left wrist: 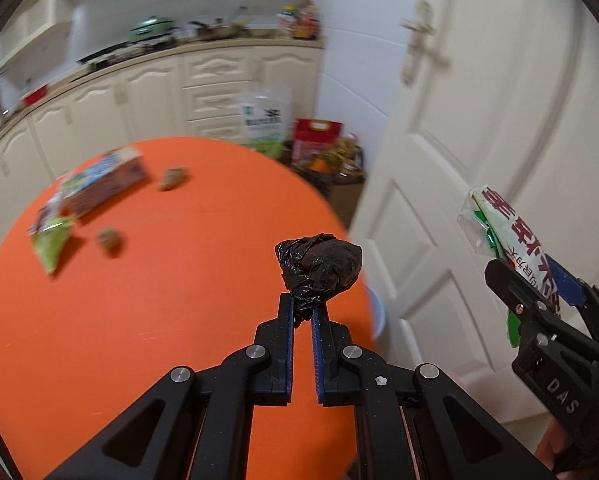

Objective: Collect trash
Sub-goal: 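Carry the black bag and rice bag with both tools toward the bucket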

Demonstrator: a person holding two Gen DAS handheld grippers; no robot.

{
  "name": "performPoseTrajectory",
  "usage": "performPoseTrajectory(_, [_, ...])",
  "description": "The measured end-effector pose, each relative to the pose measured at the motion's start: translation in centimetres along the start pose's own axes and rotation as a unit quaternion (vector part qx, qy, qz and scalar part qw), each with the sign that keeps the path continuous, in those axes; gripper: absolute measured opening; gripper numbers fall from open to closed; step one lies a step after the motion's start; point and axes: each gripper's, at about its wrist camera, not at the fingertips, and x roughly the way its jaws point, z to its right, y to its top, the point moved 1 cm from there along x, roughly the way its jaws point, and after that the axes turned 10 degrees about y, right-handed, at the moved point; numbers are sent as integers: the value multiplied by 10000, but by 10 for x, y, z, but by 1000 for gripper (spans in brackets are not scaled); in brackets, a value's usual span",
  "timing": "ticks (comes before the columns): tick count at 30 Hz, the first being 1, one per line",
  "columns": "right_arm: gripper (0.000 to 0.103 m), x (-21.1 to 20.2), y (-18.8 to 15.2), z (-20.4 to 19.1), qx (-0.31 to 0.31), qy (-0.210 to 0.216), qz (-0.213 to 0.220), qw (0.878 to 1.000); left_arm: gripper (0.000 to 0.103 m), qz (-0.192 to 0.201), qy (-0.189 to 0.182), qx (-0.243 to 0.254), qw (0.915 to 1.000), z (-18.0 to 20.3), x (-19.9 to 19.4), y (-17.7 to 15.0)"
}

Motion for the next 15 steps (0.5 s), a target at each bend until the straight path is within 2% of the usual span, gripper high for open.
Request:
performPoseTrajectory(5, [70, 0, -10, 43, 290, -419, -138, 9986, 4, -247, -288, 318, 9988, 47, 27, 9])
performPoseTrajectory(12, [70, 17, -21, 86, 433, -830, -378, 9949, 4, -527, -361, 753, 9951, 100, 74, 23])
performPoseTrajectory(15, [70, 31, -27, 101, 549, -913, -533, 9929, 5, -625, -261, 925, 9934, 121, 98, 29])
